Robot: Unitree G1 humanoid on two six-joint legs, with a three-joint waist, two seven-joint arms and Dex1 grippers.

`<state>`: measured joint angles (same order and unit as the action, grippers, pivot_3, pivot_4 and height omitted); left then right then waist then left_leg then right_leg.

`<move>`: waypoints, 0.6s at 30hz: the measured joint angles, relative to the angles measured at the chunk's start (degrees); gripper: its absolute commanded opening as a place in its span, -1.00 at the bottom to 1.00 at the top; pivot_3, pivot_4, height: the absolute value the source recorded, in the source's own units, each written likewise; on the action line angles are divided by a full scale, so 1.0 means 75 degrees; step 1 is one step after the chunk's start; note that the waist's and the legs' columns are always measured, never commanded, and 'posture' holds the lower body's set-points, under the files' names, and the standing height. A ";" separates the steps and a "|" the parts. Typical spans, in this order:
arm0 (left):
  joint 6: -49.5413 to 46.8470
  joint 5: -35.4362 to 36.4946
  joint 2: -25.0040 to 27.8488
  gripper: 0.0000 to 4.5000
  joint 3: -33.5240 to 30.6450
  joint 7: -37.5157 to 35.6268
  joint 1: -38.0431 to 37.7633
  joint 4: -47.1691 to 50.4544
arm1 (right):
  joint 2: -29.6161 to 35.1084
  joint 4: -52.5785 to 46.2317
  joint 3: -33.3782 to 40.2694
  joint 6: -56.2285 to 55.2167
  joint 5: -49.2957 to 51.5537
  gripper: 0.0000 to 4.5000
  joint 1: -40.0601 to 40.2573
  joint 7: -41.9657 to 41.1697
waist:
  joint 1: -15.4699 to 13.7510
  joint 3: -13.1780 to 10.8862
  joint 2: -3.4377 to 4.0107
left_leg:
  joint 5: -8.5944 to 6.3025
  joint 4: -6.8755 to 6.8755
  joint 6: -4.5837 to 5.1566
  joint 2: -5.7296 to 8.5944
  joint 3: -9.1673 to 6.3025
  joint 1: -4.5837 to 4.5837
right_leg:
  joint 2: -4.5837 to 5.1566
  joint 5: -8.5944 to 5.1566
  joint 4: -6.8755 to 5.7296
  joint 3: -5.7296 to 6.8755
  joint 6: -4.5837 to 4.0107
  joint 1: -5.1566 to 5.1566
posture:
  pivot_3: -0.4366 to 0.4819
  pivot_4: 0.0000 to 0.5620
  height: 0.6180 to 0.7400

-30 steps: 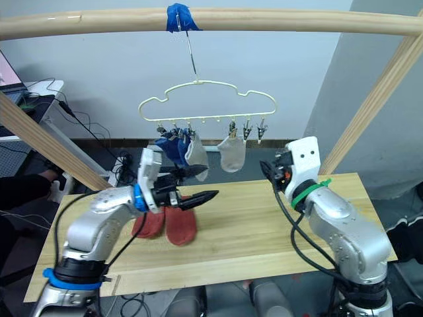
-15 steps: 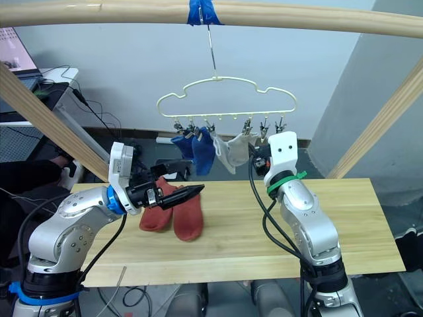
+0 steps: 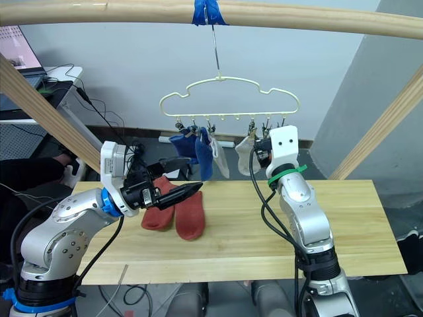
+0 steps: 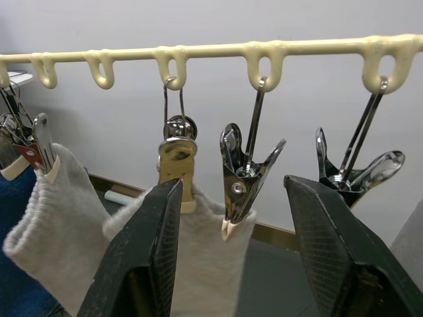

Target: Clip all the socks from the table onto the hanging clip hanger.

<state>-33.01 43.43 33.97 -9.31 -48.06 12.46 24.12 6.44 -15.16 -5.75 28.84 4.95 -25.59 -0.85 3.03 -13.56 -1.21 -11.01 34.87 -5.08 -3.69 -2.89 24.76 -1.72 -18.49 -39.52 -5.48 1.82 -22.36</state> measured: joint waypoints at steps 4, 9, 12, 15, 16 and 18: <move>0.0044 -0.0095 0.0000 1.00 0.0015 -0.0012 -0.0003 -0.0004 | -0.0072 0.0081 0.0034 -0.0110 -0.0125 0.13 -0.0144 0.0029 | 0.0001 0.0000 0.0000 | 0.0000 0.0001 0.0000 0.0000 0.0000 0.0000 | 0.0000 0.0001 -0.0002 0.0000 -0.0001 0.0000 | -0.02 -0.24 1.00; 0.0105 -0.0141 -0.0001 1.00 0.0106 -0.0007 -0.0022 -0.0003 | -0.0196 0.0259 0.0090 -0.0165 -0.0196 0.13 -0.0316 0.0027 | -0.0004 0.0000 0.0000 | 0.0000 0.0001 0.0000 0.0001 0.0000 0.0000 | 0.0001 0.0001 -0.0003 0.0000 -0.0001 0.0000 | -0.02 -0.24 1.00; 0.0106 -0.0142 -0.0017 1.00 0.0154 0.0003 -0.0062 -0.0002 | -0.0227 0.0348 0.0187 -0.0197 -0.0211 0.13 -0.0344 0.0028 | -0.0004 0.0000 0.0000 | 0.0000 0.0001 0.0000 0.0000 0.0000 0.0000 | 0.0001 0.0001 -0.0004 0.0000 -0.0002 0.0000 | -0.01 -0.23 1.00; 0.0106 -0.0141 -0.0017 1.00 0.0154 0.0012 -0.0070 0.0001 | -0.0256 0.0487 0.0262 -0.0219 -0.0247 0.13 -0.0444 0.0046 | -0.0003 0.0000 0.0000 | 0.0001 0.0003 0.0000 0.0000 0.0000 -0.0001 | 0.0001 0.0001 -0.0012 0.0000 -0.0002 -0.0001 | 0.00 -0.23 1.00; 0.0106 -0.0141 -0.0017 1.00 0.0154 0.0016 -0.0077 0.0005 | -0.0257 0.0529 0.0282 -0.0225 -0.0279 0.13 -0.0472 0.0057 | -0.0004 0.0000 0.0000 | 0.0001 0.0004 0.0000 0.0001 0.0000 -0.0001 | 0.0001 0.0001 -0.0013 0.0001 -0.0002 -0.0001 | 0.00 -0.23 1.00; 0.0106 -0.0141 -0.0017 1.00 0.0154 0.0022 -0.0102 0.0005 | -0.0256 0.0594 0.0300 -0.0226 -0.0343 0.13 -0.0520 0.0108 | -0.0005 0.0000 0.0000 | 0.0001 0.0004 0.0000 0.0001 0.0000 -0.0001 | 0.0001 0.0001 -0.0015 0.0000 -0.0002 -0.0001 | 0.00 -0.22 1.00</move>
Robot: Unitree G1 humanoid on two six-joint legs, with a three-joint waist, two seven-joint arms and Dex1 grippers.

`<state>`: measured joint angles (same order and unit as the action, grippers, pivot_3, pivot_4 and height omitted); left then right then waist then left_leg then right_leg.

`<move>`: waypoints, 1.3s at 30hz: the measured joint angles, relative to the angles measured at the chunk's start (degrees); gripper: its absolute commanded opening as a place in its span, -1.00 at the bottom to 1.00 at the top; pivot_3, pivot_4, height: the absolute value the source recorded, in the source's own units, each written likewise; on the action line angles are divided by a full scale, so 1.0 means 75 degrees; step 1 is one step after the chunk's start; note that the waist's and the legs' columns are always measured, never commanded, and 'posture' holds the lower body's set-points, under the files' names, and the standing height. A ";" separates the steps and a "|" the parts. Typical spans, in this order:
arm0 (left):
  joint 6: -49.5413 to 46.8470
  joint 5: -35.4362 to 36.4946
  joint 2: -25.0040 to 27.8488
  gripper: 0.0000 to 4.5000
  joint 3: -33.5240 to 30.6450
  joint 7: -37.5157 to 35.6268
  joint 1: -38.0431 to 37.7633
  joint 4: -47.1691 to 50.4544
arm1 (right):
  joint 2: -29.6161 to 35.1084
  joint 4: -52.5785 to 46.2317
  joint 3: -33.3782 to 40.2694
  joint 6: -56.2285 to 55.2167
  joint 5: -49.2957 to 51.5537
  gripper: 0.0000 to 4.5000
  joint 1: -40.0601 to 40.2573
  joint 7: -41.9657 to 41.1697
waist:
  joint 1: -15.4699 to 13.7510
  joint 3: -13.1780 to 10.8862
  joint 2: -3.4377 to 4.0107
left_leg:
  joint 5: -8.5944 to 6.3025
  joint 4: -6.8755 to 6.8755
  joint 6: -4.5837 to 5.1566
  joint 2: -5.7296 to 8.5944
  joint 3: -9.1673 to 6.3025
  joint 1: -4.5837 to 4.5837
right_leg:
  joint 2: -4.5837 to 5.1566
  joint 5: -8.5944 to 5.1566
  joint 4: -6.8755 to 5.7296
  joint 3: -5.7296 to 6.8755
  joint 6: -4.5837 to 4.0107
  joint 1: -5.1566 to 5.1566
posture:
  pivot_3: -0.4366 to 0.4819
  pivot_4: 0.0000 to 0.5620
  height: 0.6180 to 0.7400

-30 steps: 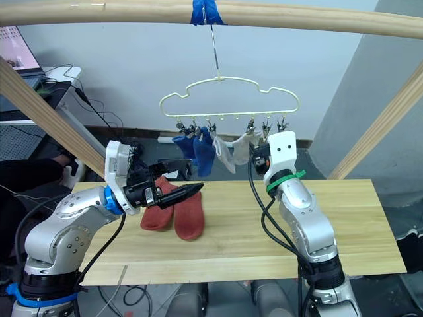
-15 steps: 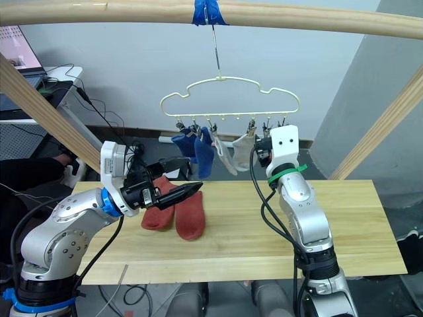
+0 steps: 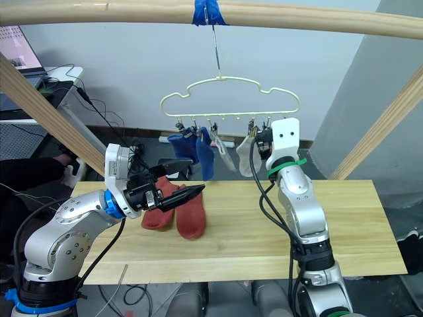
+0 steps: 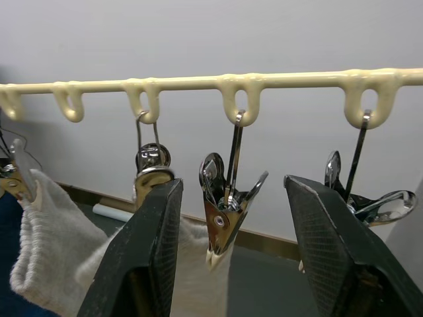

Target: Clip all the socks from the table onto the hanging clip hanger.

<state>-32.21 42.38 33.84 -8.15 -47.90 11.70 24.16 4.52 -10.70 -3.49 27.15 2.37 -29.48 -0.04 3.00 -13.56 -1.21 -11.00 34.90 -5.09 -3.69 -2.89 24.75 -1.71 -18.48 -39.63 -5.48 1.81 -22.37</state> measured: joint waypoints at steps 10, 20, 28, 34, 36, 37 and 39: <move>0.0013 -0.0038 -0.0002 1.00 0.0014 0.0101 -0.0042 0.0011 | -0.0118 0.0168 0.0071 0.0000 -0.0138 0.13 -0.0145 0.0027 | -0.0003 0.0000 0.0000 | 0.0000 0.0001 0.0000 0.0000 0.0000 -0.0001 | 0.0000 0.0000 -0.0006 0.0000 0.0000 -0.0001 | 0.00 -0.20 1.00; 0.0023 -0.0111 -0.0002 1.00 0.0063 0.0129 -0.0041 0.0011 | -0.0520 0.0293 0.0238 0.0000 0.0008 0.13 -0.0376 0.0017 | -0.0007 -0.0001 0.0001 | 0.0000 0.0001 0.0000 0.0000 -0.0001 -0.0001 | 0.0000 0.0000 -0.0011 0.0001 -0.0001 -0.0001 | 0.01 -0.19 1.00; 0.0024 -0.0126 -0.0002 1.00 0.0063 0.0136 -0.0041 0.0011 | -0.0865 0.0358 0.0332 0.0037 0.0306 0.13 -0.0474 0.0006 | -0.0009 -0.0001 0.0001 | 0.0000 0.0002 0.0000 0.0000 -0.0002 -0.0002 | 0.0000 0.0000 -0.0018 0.0002 -0.0001 -0.0002 | 0.03 -0.19 1.00; 0.0081 -0.0157 -0.0003 1.00 0.0064 0.0136 -0.0102 0.0016 | -0.1029 0.0495 0.0398 0.0143 0.0466 0.13 -0.0477 0.0023 | -0.0013 -0.0001 0.0002 | 0.0000 0.0002 0.0000 0.0000 -0.0002 -0.0003 | 0.0000 0.0000 -0.0021 0.0002 -0.0001 -0.0003 | 0.06 -0.20 1.00; 0.0138 -0.0173 -0.0004 1.00 0.0065 0.0141 -0.0165 0.0031 | -0.1080 0.0580 0.0458 0.0149 0.0479 0.13 -0.0509 0.0026 | -0.0014 -0.0001 0.0002 | 0.0000 0.0002 0.0000 0.0000 -0.0002 -0.0003 | 0.0000 0.0000 -0.0023 0.0002 -0.0001 -0.0004 | 0.07 -0.20 1.00; 0.0167 -0.0177 -0.0004 1.00 0.0066 0.0146 -0.0191 0.0055 | -0.1112 0.0606 0.0479 0.0153 0.0494 0.13 -0.0519 0.0025 | -0.0018 -0.0001 0.0001 | 0.0000 0.0002 0.0000 0.0000 -0.0002 -0.0003 | 0.0000 0.0000 -0.0023 0.0002 -0.0001 -0.0004 | 0.07 -0.20 1.00; 0.0188 -0.0189 -0.0004 1.00 0.0066 0.0154 -0.0224 0.0125 | -0.1142 0.0659 0.0543 0.0154 0.0530 0.13 -0.0564 0.0024 | -0.0026 -0.0001 0.0002 | 0.0000 0.0002 0.0000 0.0000 -0.0002 -0.0003 | 0.0000 0.0000 -0.0024 0.0002 -0.0001 -0.0005 | 0.08 -0.20 1.00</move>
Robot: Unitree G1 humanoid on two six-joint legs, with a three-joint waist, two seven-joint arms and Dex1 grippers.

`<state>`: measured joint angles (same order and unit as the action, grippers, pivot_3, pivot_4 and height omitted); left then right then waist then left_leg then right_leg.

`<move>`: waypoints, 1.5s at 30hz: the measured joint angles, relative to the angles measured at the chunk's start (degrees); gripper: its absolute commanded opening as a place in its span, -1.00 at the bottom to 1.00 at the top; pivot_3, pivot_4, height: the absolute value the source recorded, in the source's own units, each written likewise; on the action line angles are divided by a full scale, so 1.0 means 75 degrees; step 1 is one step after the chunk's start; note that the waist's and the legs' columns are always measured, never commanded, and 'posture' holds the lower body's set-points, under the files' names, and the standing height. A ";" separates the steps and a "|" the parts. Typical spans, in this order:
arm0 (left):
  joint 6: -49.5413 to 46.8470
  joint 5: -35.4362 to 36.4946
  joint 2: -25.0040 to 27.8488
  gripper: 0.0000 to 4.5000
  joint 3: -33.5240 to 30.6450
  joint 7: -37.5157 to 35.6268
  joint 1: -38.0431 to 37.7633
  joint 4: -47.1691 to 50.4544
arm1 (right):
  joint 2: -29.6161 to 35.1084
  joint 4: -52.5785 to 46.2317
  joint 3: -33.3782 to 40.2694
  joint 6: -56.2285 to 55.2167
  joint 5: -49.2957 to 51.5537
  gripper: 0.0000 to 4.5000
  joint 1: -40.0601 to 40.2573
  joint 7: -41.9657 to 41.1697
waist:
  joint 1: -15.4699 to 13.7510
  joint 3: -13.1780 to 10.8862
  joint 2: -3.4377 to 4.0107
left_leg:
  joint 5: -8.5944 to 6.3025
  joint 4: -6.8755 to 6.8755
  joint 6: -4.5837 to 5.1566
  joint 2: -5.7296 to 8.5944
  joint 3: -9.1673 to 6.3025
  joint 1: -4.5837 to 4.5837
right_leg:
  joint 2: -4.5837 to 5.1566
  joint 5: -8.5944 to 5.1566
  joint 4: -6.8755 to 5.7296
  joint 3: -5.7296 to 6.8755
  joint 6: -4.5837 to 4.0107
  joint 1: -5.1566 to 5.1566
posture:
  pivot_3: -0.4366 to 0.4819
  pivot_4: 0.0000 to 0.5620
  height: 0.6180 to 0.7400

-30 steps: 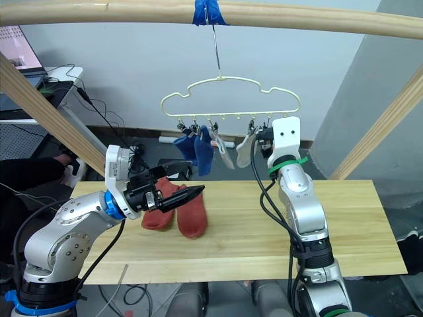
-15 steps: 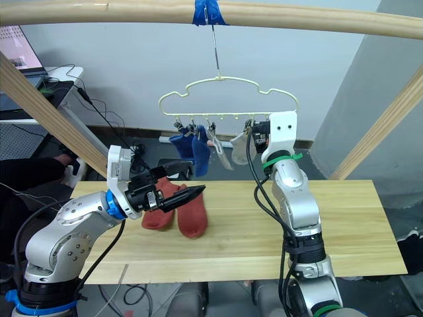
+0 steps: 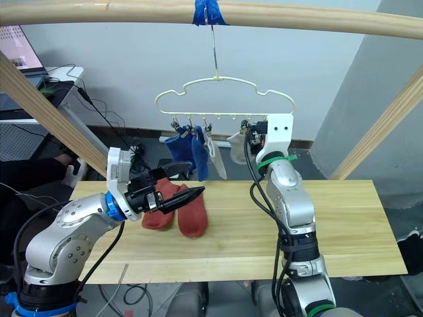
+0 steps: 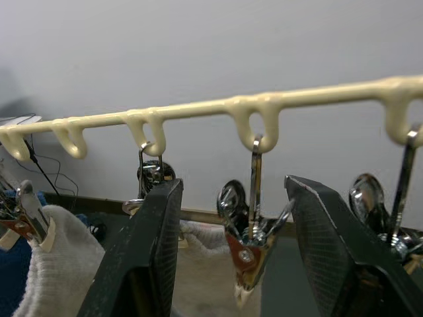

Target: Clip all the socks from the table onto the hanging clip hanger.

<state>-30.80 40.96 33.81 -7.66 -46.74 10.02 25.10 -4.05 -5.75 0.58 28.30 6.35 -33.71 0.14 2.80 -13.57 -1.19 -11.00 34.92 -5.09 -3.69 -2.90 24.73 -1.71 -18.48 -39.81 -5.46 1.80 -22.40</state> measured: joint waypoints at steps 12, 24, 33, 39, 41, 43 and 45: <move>0.0013 -0.0078 0.0000 1.00 0.0000 0.0016 -0.0096 0.0019 | -0.0051 0.0221 0.0055 -0.0008 0.0004 0.04 -0.0169 0.0001 | -0.0057 -0.0001 0.0001 | 0.0000 0.0000 0.0000 -0.0001 0.0000 -0.0001 | 0.0000 0.0000 -0.0005 0.0001 0.0000 -0.0004 | 0.09 -0.21 1.00; 0.0019 -0.0105 0.0000 1.00 0.0000 0.0016 -0.0094 0.0019 | -0.0067 0.0221 0.0046 -0.0018 0.0008 -0.91 -0.0175 -0.0021 | -0.0083 0.0000 0.0001 | 0.0000 0.0000 0.0000 0.0000 0.0001 0.0000 | 0.0000 0.0000 -0.0005 0.0000 0.0000 -0.0004 | 0.09 -0.22 1.00; 0.0107 -0.0912 0.0177 1.00 0.0302 0.0366 -0.0486 -0.0392 | 0.0296 0.0006 0.0081 0.0470 0.0474 -0.91 -0.0150 -0.0547 | -0.0087 -0.0001 0.0002 | 0.0000 -0.0001 0.0000 0.0000 0.0002 -0.0002 | 0.0000 0.0000 -0.0004 -0.0002 0.0000 -0.0005 | 0.03 -0.25 1.00; 0.0642 -0.2547 -0.0024 1.00 0.0689 0.1203 -0.0450 -0.2468 | 0.0868 -0.0477 0.1008 0.1907 0.1656 -0.91 -0.0241 -0.0997 | -0.0135 -0.0001 0.0002 | 0.0000 0.0002 0.0001 0.0002 0.0002 -0.0001 | 0.0000 0.0000 -0.0011 -0.0001 -0.0001 -0.0008 | -0.05 -0.24 1.00; 0.1055 -0.3106 -0.0257 1.00 0.0873 0.1500 -0.0161 -0.3247 | 0.1026 -0.0546 0.1277 0.2457 0.2064 -0.91 -0.0413 -0.1065 | -0.0145 -0.0001 0.0001 | 0.0000 0.0006 0.0001 0.0003 0.0003 0.0000 | 0.0002 0.0000 -0.0012 0.0000 -0.0002 -0.0008 | -0.07 -0.24 1.00; 0.1561 -0.3643 -0.0528 1.00 0.1132 0.1760 0.0124 -0.3963 | 0.1230 -0.0608 0.1372 0.2837 0.2350 -0.91 -0.0485 -0.1135 | -0.0144 0.0000 0.0001 | 0.0000 0.0007 0.0001 0.0008 0.0006 0.0000 | 0.0006 0.0001 -0.0010 -0.0002 -0.0002 -0.0006 | -0.08 -0.24 1.00; 0.1912 -0.3990 -0.0832 1.00 0.1317 0.1951 0.0369 -0.4562 | 0.1375 -0.0643 0.1407 0.3062 0.2526 -0.91 -0.0507 -0.1192 | -0.0130 0.0000 0.0001 | 0.0000 0.0005 0.0001 0.0008 0.0007 0.0001 | 0.0006 0.0001 -0.0010 -0.0003 -0.0002 -0.0007 | -0.10 -0.23 1.00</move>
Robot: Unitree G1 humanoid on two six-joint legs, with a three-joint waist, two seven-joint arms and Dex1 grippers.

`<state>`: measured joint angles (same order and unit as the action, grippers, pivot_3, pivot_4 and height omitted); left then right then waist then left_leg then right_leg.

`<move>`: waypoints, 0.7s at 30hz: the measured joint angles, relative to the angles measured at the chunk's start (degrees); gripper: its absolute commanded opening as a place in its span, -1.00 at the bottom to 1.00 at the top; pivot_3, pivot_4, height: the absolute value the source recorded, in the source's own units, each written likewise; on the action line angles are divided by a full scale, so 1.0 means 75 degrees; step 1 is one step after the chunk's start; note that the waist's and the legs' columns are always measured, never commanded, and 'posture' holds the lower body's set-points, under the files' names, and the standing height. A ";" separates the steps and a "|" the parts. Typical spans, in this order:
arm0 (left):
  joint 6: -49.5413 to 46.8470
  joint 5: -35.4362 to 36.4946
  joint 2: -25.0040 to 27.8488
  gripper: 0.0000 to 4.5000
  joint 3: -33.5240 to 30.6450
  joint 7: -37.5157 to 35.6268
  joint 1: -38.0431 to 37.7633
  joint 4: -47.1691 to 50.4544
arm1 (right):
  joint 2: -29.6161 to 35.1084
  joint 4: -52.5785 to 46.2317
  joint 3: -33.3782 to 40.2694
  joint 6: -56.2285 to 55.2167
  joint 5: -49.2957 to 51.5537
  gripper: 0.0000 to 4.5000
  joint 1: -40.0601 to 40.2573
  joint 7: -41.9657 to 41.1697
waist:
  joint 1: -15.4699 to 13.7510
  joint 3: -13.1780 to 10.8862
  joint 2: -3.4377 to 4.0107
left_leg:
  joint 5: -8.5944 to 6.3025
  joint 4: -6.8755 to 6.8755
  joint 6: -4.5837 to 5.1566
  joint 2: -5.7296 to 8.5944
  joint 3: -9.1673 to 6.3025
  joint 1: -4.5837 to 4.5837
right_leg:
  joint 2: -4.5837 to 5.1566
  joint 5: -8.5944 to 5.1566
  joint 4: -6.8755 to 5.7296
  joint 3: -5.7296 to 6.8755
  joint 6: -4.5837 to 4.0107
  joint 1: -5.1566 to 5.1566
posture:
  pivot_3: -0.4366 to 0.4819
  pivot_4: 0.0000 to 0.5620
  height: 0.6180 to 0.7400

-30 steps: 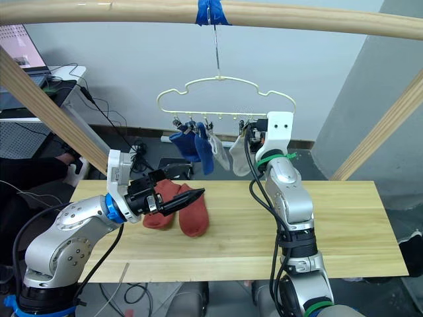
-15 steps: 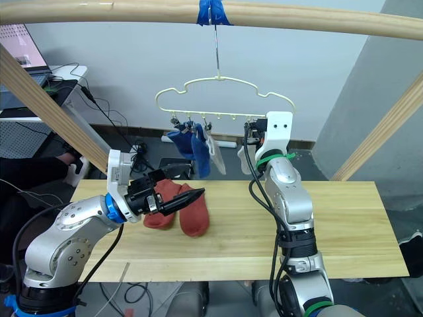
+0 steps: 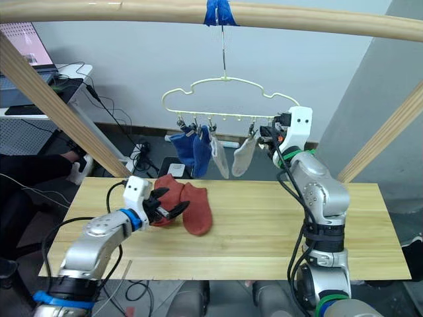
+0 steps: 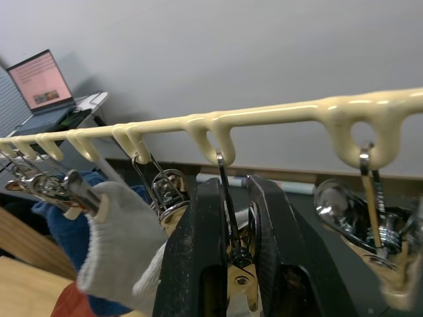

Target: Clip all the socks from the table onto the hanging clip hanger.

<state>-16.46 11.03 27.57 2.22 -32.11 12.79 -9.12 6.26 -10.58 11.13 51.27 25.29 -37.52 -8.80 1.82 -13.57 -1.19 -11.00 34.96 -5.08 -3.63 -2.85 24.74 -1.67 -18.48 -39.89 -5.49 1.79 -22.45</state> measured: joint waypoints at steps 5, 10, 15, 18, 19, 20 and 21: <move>0.0711 -0.0630 -0.0475 1.00 0.0356 0.0208 0.0628 -0.1031 | 0.0099 -0.0027 0.0002 0.0208 0.0175 -0.91 -0.0065 0.0011 | 0.0013 0.0001 -0.0001 | 0.0000 0.0000 0.0000 -0.0005 -0.0002 0.0001 | -0.0004 0.0000 -0.0004 0.0003 0.0000 -0.0001 | -0.13 -0.23 1.00; 0.0980 -0.1114 -0.0706 1.00 0.0598 0.0222 0.1179 -0.2109 | 0.0086 -0.0083 -0.0012 0.0336 0.0261 -0.91 -0.0065 0.0086 | 0.0032 0.0001 -0.0001 | 0.0000 0.0001 0.0000 -0.0003 -0.0001 0.0001 | -0.0004 0.0000 -0.0004 0.0003 0.0000 -0.0001 | -0.16 -0.23 1.00; 0.0934 -0.1330 -0.0874 0.82 0.0737 0.0024 0.1640 -0.3057 | 0.0077 -0.0105 -0.0009 0.0344 0.0266 -0.91 -0.0071 0.0211 | 0.0032 0.0001 -0.0002 | 0.0001 0.0002 0.0000 -0.0001 -0.0002 0.0002 | -0.0004 0.0000 -0.0006 0.0007 0.0001 0.0001 | -0.19 -0.23 1.00; 0.0960 -0.1366 -0.0876 0.51 0.0797 -0.0181 0.1742 -0.3174 | 0.0075 -0.0106 -0.0004 0.0346 0.0272 -0.91 -0.0085 0.0256 | 0.0054 0.0002 -0.0002 | 0.0001 0.0003 0.0000 -0.0001 -0.0002 0.0001 | -0.0004 0.0000 -0.0007 0.0005 0.0001 0.0002 | -0.18 -0.23 1.00; 0.0997 -0.1393 -0.0868 0.40 0.0823 -0.0257 0.1749 -0.3192 | 0.0075 -0.0106 -0.0001 0.0346 0.0282 -0.91 -0.0093 0.0275 | 0.0060 0.0002 -0.0002 | 0.0001 0.0003 0.0000 -0.0001 -0.0002 0.0001 | -0.0004 0.0000 -0.0007 0.0005 0.0001 0.0002 | -0.18 -0.23 1.00; 0.1093 -0.1450 -0.0857 0.30 0.0872 -0.0357 0.1743 -0.3203 | 0.0077 -0.0106 0.0002 0.0346 0.0319 -0.91 -0.0096 0.0300 | 0.0064 0.0002 -0.0002 | 0.0001 0.0003 0.0000 -0.0002 -0.0002 0.0001 | -0.0004 0.0000 -0.0008 0.0006 0.0001 0.0002 | -0.18 -0.23 1.00; 0.1178 -0.1507 -0.0852 0.14 0.0937 -0.0464 0.1726 -0.3197 | 0.0078 -0.0106 0.0002 0.0346 0.0335 -0.91 -0.0096 0.0328 | 0.0067 0.0002 -0.0002 | 0.0001 0.0003 0.0000 -0.0002 -0.0003 0.0001 | -0.0004 0.0000 -0.0008 0.0007 0.0001 0.0002 | -0.18 -0.23 1.00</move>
<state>-7.63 -0.27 21.18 9.25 -35.59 25.73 -33.10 6.85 -11.37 11.14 53.86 27.80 -38.24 -6.33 2.32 -13.56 -1.20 -11.00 34.98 -5.08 -3.64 -2.87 24.75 -1.70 -18.47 -39.95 -5.44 1.79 -22.44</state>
